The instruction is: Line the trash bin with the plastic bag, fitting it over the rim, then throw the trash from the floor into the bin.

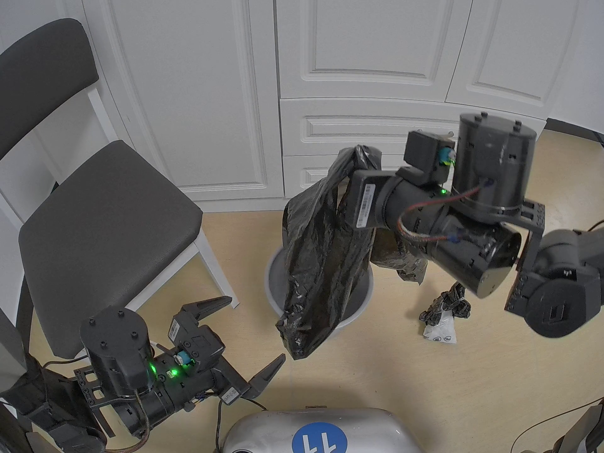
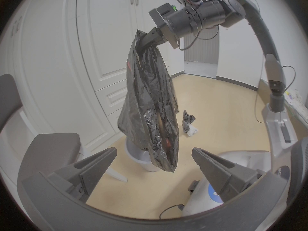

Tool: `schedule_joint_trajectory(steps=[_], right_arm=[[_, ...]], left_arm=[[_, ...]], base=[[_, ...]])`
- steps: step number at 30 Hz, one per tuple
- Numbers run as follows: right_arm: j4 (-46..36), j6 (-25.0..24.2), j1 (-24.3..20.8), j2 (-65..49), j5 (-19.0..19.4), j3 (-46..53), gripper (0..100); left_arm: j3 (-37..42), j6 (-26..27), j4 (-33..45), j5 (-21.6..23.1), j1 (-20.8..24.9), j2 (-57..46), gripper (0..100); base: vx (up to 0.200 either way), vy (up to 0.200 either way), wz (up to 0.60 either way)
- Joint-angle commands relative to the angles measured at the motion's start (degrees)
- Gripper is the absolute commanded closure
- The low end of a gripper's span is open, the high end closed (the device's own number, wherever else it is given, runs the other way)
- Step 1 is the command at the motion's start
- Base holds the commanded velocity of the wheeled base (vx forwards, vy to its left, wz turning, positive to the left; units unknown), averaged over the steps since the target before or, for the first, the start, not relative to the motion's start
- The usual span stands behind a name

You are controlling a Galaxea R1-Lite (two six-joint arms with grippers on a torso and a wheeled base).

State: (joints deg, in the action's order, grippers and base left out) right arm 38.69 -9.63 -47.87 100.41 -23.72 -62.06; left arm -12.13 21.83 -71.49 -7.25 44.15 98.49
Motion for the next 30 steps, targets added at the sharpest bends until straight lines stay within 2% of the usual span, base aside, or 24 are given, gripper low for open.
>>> schedule_joint_trajectory(steps=[1, 4, 5, 6, 8, 10, 19, 23, 25, 29, 30], right_arm=[[-8.90, -0.39, -0.20, 3.47, -4.75, -11.41, 100], [-11.10, -0.74, -0.29, 3.74, -5.19, -13.35, 100], [-12.41, -1.00, -0.73, 3.82, -5.37, -14.75, 100], [-12.94, -1.00, -0.99, 3.82, -5.63, -15.11, 100], [-13.03, -1.00, -1.08, 3.82, -5.81, -15.28, 100], [-14.61, -0.92, -1.70, 3.65, -7.39, -16.16, 100], [-14.96, -1.18, -2.23, 3.03, -7.39, -15.98, 100], [-14.96, -1.18, -2.75, 2.77, -7.39, -15.81, 100], [-14.87, -1.27, -3.10, 2.68, -7.39, -15.81, 100], [-14.87, -1.53, -3.28, 2.59, -7.39, -15.90, 100], [-14.87, -1.80, -3.28, 2.59, -7.39, -15.90, 100]], left_arm=[[-2.55, -1.88, -6.21, -7.42, 1.55, 7.95, 0], [-2.72, -2.50, -10.78, -8.65, 1.46, 10.85, 0], [-3.08, -2.50, -15.88, -9.01, 1.02, 14.63, 0], [-3.78, -2.50, -16.76, -9.62, 0.76, 16.30, 0], [-3.95, -2.50, -16.84, -9.80, 0.67, 16.56, 0], [-6.15, -2.67, -16.32, -11.38, -1.88, 18.76, 0], [-9.40, -2.94, -16.23, -10.85, -7.68, 20.16, 0], [-12.22, -5.84, -16.32, -10.76, -7.94, 21.83, 0], [-14.94, -9.18, -16.32, -10.68, -7.24, 24.12, 0], [-15.73, -10.93, -16.40, -10.32, -6.45, 24.82, 0], [-15.20, -11.73, -16.32, -9.01, -6.27, 24.38, 0]], base=[[0.000, 0.000, 0.00], [0.000, 0.000, 0.00], [0.000, 0.000, 0.00], [0.000, 0.000, 0.00], [0.000, 0.000, 0.00], [0.000, 0.000, 0.00], [0.000, 0.000, 0.00], [0.000, 0.000, 0.00], [0.000, 0.000, 0.00], [0.000, 0.000, 0.00], [0.000, 0.000, 0.00]])
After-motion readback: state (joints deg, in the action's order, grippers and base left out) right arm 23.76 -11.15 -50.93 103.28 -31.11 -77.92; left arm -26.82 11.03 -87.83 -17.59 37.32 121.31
